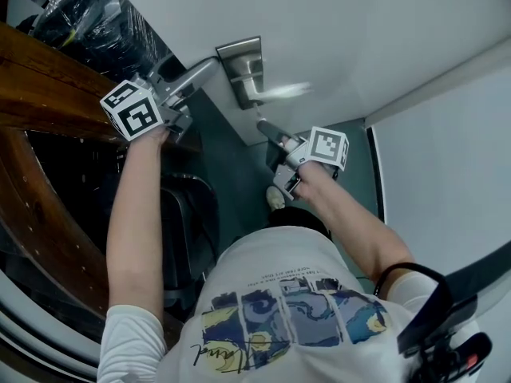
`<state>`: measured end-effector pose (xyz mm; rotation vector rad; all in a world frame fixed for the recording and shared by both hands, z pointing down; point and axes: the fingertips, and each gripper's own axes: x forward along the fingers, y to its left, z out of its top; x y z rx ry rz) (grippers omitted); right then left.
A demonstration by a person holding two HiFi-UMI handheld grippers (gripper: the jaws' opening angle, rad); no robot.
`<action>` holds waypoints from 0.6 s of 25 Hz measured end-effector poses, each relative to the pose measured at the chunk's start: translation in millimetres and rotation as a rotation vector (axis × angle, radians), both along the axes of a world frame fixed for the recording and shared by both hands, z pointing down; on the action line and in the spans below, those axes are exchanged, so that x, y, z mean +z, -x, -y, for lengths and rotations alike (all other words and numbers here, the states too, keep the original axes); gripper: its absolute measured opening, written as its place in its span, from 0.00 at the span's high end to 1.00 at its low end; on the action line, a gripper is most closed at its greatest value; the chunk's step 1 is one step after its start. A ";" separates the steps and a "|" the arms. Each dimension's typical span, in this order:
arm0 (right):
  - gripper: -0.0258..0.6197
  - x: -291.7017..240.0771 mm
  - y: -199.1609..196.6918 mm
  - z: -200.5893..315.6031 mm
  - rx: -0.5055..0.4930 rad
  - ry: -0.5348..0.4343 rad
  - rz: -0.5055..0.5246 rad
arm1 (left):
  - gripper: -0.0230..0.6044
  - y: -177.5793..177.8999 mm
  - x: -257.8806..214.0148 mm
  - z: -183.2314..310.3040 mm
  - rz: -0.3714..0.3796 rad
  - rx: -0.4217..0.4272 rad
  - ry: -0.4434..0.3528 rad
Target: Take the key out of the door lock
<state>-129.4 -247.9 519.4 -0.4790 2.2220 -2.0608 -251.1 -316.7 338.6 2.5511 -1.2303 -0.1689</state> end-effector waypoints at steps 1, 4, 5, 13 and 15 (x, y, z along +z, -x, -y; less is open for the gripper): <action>0.92 0.7 -1.5 -2.1 -0.003 -0.002 -0.011 | 0.50 1.2 -1.3 -1.1 0.009 -0.016 -0.004; 0.92 0.4 -3.5 -10.4 -0.016 -0.014 -0.017 | 0.50 8.2 -4.8 -8.2 0.027 -0.069 -0.026; 0.92 -0.7 -4.3 -13.7 -0.021 -0.022 -0.012 | 0.50 10.3 -5.6 -12.1 0.032 -0.083 -0.033; 0.92 -17.6 -17.1 -41.2 -0.050 -0.120 -0.008 | 0.50 19.4 -11.0 -63.5 0.074 -0.185 -0.041; 0.92 -17.9 -19.5 -46.7 -0.062 -0.148 -0.022 | 0.50 21.0 -6.2 -79.0 0.090 -0.214 -0.035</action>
